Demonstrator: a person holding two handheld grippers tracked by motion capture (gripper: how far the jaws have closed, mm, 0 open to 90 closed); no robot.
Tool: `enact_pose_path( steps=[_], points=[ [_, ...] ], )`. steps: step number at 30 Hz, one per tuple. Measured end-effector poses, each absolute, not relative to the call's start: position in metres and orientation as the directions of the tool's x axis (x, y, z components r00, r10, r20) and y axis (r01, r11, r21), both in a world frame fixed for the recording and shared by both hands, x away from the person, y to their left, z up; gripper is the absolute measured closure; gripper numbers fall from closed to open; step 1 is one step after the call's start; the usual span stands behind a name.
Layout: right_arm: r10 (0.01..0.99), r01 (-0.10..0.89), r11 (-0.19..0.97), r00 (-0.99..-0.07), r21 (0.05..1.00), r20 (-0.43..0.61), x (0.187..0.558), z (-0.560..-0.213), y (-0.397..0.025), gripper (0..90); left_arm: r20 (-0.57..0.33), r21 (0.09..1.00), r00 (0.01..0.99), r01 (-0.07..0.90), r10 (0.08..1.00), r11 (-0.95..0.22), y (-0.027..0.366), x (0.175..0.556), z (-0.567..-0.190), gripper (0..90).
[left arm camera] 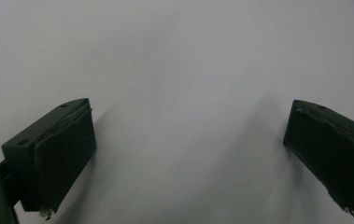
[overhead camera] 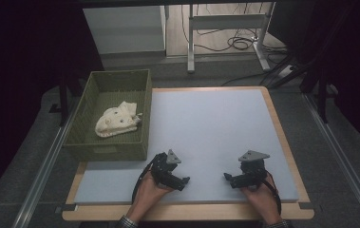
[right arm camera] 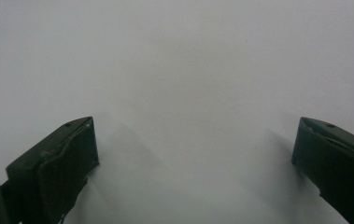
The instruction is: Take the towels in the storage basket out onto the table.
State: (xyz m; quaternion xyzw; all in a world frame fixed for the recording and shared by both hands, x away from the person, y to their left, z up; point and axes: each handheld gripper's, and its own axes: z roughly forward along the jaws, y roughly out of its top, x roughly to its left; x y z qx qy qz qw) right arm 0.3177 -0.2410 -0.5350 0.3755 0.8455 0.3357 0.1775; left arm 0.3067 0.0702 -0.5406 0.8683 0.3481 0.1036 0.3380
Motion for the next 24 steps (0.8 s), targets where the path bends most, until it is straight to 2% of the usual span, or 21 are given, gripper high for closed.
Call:
enact_pose_path(
  steps=[24],
  points=[
    [0.751,0.512,0.493,-0.658,0.703,-0.048,0.317,-0.535,-0.241,1.1,-0.032,0.571,0.786,0.521,0.618,-0.634,0.04,0.332,-0.514,2.5]
  ],
)
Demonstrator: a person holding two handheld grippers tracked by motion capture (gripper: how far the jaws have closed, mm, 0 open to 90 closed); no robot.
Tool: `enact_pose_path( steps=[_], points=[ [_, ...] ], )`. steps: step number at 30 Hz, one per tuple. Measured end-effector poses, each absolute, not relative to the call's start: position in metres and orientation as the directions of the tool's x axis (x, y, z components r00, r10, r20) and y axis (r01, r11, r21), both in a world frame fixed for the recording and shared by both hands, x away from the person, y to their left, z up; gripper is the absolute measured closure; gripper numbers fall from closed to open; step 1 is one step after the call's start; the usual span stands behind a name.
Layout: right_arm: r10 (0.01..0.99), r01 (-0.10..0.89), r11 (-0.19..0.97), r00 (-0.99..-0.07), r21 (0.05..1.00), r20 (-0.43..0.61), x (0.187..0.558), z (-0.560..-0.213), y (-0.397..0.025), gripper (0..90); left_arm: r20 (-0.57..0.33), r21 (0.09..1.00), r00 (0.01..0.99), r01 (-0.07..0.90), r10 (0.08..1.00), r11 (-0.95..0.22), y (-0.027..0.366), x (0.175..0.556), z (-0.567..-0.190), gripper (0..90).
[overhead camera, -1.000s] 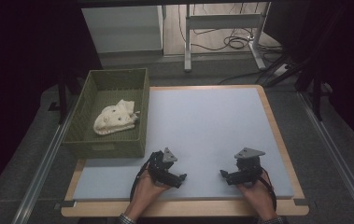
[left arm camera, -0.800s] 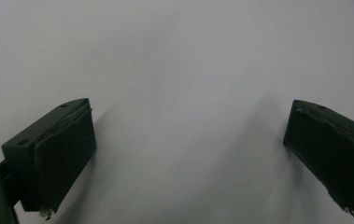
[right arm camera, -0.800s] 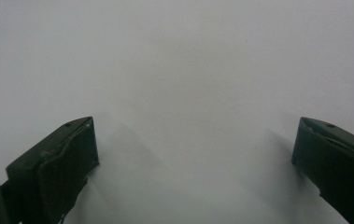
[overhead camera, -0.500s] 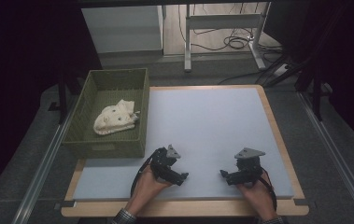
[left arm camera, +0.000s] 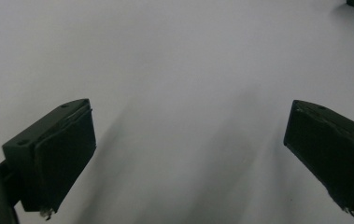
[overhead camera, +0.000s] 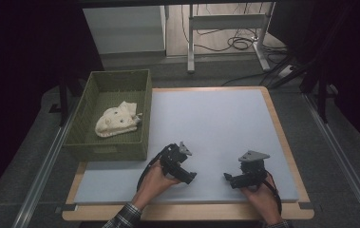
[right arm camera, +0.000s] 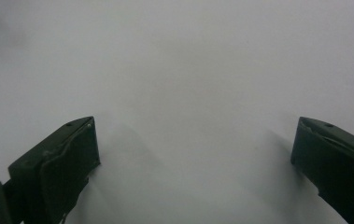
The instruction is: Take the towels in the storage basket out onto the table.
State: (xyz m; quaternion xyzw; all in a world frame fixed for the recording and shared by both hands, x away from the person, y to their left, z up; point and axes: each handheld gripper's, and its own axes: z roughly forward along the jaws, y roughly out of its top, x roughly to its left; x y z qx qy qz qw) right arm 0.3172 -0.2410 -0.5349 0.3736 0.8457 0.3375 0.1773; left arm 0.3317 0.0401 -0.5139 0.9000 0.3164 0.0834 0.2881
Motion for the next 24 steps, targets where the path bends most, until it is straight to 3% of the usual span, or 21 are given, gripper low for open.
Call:
enact_pose_path(
  steps=[24],
  points=[
    [0.749,0.51,0.493,-0.661,0.705,-0.046,0.318,-0.535,-0.241,1.1,0.05,0.409,0.832,0.487,0.552,-0.771,0.018,0.374,-0.456,2.9]
  ],
)
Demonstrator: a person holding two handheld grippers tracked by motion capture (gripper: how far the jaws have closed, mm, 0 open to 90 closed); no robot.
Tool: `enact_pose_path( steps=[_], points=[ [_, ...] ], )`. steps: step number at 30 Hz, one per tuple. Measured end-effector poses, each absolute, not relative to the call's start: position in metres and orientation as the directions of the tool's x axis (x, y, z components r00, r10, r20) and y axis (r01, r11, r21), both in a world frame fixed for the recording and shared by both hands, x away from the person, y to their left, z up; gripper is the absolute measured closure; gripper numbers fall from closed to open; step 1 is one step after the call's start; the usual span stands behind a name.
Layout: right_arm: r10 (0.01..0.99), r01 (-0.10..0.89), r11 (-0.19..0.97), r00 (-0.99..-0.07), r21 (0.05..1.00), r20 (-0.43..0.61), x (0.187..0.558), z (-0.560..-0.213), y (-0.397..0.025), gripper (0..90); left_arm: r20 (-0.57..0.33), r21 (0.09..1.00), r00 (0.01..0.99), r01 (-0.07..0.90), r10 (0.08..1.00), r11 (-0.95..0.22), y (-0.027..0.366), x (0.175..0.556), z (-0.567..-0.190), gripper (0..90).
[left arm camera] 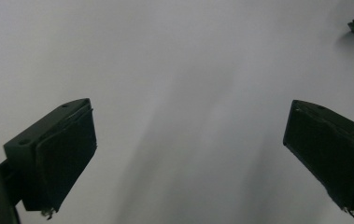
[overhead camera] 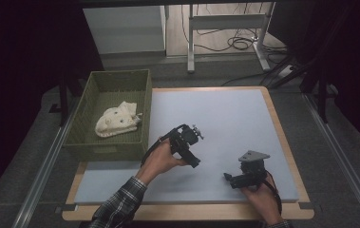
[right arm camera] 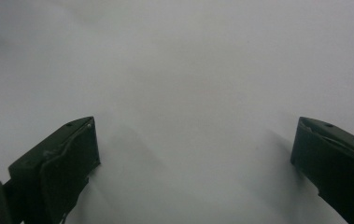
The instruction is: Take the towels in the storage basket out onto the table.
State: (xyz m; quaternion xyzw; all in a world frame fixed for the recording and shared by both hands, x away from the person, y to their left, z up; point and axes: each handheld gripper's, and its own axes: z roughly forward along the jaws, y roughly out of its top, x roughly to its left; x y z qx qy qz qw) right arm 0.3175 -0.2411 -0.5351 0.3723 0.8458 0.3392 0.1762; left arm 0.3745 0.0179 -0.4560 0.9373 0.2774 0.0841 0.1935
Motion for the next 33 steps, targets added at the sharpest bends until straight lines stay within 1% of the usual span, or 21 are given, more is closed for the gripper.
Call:
enact_pose_path(
  steps=[10,14,20,24,29,33],
  points=[
    [0.75,0.511,0.492,-0.66,0.705,-0.045,0.318,-0.535,-0.241,1.1,0.071,0.395,0.811,0.511,0.581,-0.763,0.038,0.392,-0.425,3.2],
    [0.75,0.51,0.493,-0.66,0.705,-0.046,0.318,-0.535,-0.241,1.1,0.058,0.395,0.795,0.537,0.604,-0.745,0.051,0.401,-0.414,4.2],
    [0.75,0.51,0.493,-0.66,0.705,-0.046,0.318,-0.535,-0.241,1.1,0.059,0.384,0.764,0.577,0.643,-0.721,0.074,0.415,-0.402,7.0],
    [0.75,0.51,0.492,-0.66,0.705,-0.046,0.318,-0.535,-0.241,1.2,0.048,0.389,0.736,0.609,0.675,-0.691,0.09,0.421,-0.396,10.4],
    [0.75,0.51,0.493,-0.66,0.705,-0.046,0.318,-0.535,-0.241,1.1,0.066,0.382,0.705,0.636,0.707,-0.67,0.109,0.428,-0.39,13.3],
    [0.75,0.51,0.492,-0.66,0.705,-0.046,0.318,-0.535,-0.241,1.2,0.066,0.398,0.667,0.664,0.742,-0.633,0.125,0.433,-0.384,14.8]
  ],
)
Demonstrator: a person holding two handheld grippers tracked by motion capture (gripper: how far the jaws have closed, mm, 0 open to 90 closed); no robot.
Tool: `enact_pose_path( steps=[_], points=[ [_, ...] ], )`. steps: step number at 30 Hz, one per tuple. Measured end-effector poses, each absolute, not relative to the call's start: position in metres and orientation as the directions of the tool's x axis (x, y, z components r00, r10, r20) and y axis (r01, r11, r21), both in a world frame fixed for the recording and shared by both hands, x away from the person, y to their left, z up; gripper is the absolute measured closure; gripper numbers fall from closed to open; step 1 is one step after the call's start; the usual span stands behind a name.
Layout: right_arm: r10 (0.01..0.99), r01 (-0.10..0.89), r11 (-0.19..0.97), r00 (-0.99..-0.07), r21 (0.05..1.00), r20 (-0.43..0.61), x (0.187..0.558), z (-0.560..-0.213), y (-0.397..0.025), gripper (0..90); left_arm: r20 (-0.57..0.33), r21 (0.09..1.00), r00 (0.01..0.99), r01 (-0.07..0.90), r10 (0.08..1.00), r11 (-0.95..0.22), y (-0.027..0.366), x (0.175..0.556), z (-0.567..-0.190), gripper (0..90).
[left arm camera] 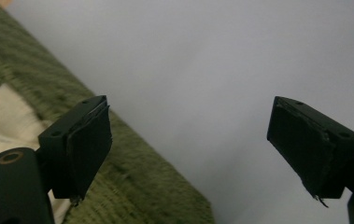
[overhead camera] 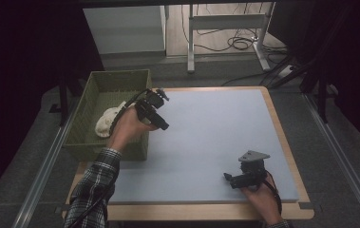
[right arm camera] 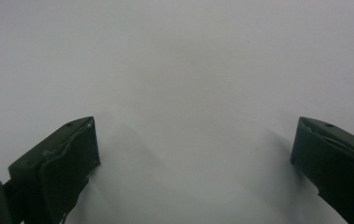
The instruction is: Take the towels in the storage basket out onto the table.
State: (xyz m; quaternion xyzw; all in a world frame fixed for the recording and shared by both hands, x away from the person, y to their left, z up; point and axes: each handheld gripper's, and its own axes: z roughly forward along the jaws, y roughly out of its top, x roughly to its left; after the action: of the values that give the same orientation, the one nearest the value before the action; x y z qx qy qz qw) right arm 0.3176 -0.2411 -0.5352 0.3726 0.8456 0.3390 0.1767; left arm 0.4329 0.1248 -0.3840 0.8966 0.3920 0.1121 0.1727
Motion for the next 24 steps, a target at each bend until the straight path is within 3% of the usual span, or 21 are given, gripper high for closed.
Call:
enact_pose_path(
  steps=[13,24],
  points=[
    [0.75,0.51,0.493,-0.66,0.705,-0.046,0.318,-0.535,-0.241,1.1,0.043,0.442,0.534,0.748,0.844,-0.495,0.186,0.45,-0.379,14.9],
    [0.75,0.51,0.493,-0.66,0.705,-0.046,0.318,-0.535,-0.241,1.1,0.007,0.451,0.439,0.8,0.898,-0.395,0.231,0.465,-0.404,11.2]
  ],
)
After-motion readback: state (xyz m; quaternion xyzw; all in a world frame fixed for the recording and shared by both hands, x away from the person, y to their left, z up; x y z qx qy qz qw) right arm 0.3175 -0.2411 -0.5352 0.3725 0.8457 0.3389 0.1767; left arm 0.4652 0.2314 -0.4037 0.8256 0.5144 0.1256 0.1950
